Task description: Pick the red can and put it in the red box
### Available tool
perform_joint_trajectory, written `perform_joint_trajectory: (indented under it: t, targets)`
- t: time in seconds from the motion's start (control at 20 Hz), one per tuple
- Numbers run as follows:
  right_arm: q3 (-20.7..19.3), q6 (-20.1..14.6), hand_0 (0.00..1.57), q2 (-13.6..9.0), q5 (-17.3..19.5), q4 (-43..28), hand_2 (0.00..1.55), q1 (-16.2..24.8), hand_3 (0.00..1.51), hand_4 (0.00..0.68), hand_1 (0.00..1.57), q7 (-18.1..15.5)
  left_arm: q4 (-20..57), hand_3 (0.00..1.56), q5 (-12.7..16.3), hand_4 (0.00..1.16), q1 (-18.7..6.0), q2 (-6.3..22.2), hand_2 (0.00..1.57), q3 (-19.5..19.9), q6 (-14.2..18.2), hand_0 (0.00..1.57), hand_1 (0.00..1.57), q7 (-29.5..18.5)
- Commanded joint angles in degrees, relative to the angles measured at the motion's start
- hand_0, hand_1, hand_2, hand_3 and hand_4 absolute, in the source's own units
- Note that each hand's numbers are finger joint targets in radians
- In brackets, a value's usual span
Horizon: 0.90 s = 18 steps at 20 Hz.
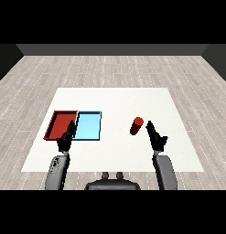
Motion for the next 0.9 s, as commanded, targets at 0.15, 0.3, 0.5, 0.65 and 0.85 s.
perform_joint_trajectory:
  t: [0.15, 0.3, 0.5, 0.65, 0.85]
  targets:
    - [-7.6, 4.4, 0.00, -6.3, -3.1, 6.7, 0.00, -5.1, 0.00, 0.000, 0.00, -1.2, 0.2, 0.00, 0.2, 0.00, -0.2, -0.7, 0.00, 1.0, 0.6, 0.00, 0.00, 2.0]
    - [-9.2, 8.1, 0.00, -5.1, -9.2, 3.3, 0.00, -7.3, 0.00, 0.000, 0.00, -8.2, -5.1, 0.00, 3.3, 0.00, -1.7, -2.3, 0.00, 2.7, 0.4, 0.00, 0.00, -10.4]
    - [-11.1, 14.0, 0.00, -7.0, -11.5, 6.6, 0.00, -4.4, 0.00, 0.000, 0.00, -15.5, -3.4, 0.00, 1.0, 0.00, 0.5, -3.9, 0.00, 1.0, 1.0, 0.00, 0.00, -16.8]
    - [-14.0, 16.9, 0.00, -10.7, -12.8, 12.3, 0.00, -8.7, 0.00, 0.000, 0.00, -15.8, -0.3, 0.00, 3.0, 0.00, -0.9, -3.5, 0.00, 2.7, -0.3, 0.00, 0.00, -18.4]
    - [-13.3, 16.2, 0.00, -9.7, -11.5, 13.1, 0.00, -9.4, 0.00, 0.000, 0.00, -17.3, -3.3, 0.00, 4.1, 0.00, 1.7, -2.8, 0.00, 3.0, -1.5, 0.00, 0.00, -18.3]
